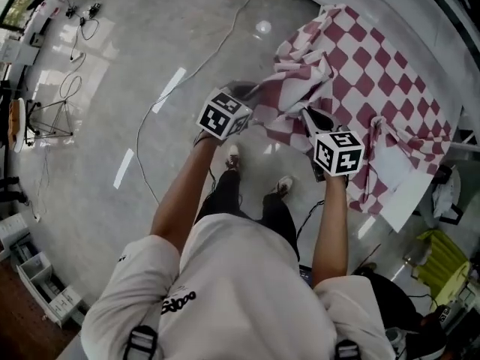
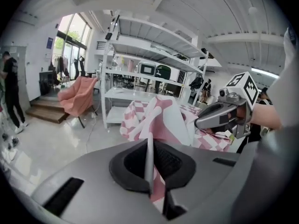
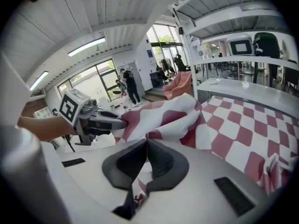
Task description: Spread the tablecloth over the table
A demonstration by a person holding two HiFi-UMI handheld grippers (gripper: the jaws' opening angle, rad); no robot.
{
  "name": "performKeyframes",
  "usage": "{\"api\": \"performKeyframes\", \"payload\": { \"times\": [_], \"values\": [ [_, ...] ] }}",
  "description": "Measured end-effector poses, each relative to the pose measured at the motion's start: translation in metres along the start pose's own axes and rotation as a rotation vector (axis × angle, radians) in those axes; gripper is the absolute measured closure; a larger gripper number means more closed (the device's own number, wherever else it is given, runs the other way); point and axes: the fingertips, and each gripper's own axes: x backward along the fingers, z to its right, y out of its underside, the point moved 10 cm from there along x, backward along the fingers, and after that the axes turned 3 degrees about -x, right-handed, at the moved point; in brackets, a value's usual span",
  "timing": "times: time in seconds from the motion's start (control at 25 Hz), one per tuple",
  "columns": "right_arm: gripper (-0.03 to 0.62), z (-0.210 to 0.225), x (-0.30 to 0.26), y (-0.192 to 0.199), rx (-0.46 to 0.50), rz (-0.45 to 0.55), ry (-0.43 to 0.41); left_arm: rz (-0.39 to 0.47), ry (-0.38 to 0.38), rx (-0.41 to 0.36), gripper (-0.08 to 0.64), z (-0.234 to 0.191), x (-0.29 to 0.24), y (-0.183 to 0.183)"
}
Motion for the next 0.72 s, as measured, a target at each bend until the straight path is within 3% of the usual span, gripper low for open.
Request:
{"api": "performKeyframes", "payload": {
  "times": [0.12,0.32,0.72],
  "values": [
    [0.563,-0.037,-0.018,-0.009,0.031,-0.005,-0.096,-0.016,-0.089,0.019,0.526,-0.018,0.034,0.017],
    [0.565,-0.089,-0.046,-0.011,0.086,-0.028,-0.223,-0.047,-0.173,0.089,0.526,-0.037,0.070,0.055],
    [0.565,-0.130,-0.109,0.019,0.137,-0.146,-0.346,-0.079,-0.256,0.245,0.525,-0.070,0.093,0.133]
  ]
}}
